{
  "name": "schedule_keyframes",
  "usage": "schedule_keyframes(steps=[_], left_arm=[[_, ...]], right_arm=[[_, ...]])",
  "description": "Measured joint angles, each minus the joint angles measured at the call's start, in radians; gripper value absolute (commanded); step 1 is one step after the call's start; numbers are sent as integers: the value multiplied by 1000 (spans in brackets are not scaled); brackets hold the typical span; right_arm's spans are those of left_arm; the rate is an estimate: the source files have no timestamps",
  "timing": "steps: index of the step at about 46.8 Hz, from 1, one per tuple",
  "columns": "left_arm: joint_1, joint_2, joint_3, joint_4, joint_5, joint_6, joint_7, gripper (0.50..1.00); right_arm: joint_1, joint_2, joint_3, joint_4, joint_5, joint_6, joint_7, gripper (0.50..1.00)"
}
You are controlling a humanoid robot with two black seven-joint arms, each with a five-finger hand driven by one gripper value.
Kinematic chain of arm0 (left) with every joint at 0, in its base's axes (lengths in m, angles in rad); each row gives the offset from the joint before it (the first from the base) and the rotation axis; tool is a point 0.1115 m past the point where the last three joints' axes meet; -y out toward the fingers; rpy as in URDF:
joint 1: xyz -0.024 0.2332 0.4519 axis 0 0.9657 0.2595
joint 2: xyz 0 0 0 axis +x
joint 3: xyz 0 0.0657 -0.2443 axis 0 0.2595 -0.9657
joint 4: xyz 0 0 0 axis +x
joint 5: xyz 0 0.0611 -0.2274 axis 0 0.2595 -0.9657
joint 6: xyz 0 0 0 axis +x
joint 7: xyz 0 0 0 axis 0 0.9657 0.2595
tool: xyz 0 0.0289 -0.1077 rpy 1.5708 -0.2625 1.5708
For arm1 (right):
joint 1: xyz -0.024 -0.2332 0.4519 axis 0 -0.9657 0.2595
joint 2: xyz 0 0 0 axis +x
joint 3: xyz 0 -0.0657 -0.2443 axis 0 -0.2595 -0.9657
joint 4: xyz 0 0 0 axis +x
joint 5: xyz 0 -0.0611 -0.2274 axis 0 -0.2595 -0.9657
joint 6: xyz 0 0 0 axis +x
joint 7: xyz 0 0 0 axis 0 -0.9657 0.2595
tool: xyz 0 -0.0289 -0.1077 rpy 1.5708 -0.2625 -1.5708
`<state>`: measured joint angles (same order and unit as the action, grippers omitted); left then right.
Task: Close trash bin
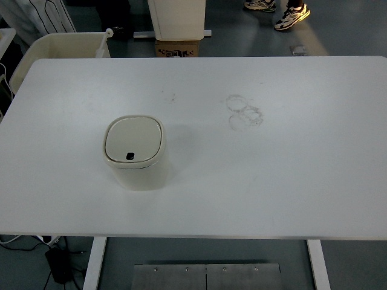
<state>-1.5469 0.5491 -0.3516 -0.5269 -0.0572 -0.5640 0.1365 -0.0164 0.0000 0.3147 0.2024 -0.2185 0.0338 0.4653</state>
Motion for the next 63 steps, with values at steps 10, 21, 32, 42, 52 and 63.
schedule_keyframes(steps=[10,21,32,42,52,63], left_arm=[[120,14,-50,109,-107,0,-64,1000],[313,53,-149,144,-208,-2,-76,1000],[479,55,-258,153,-214,-1,-157,1000],[583,47,-298,153,-216,0,-159,1000],[666,38,-312,152,-225,11,-158,1000],[692,29,-312,152,-225,16,-158,1000]], right_arm=[[-2,0,0,2,-1,2,-2,991],[-5,0,-2,2,-1,2,-2,991],[-12,0,-2,2,0,2,-2,991],[-14,0,-1,2,0,2,-2,991],[-15,0,0,2,0,1,-2,991],[-14,0,0,3,1,1,-2,991]])
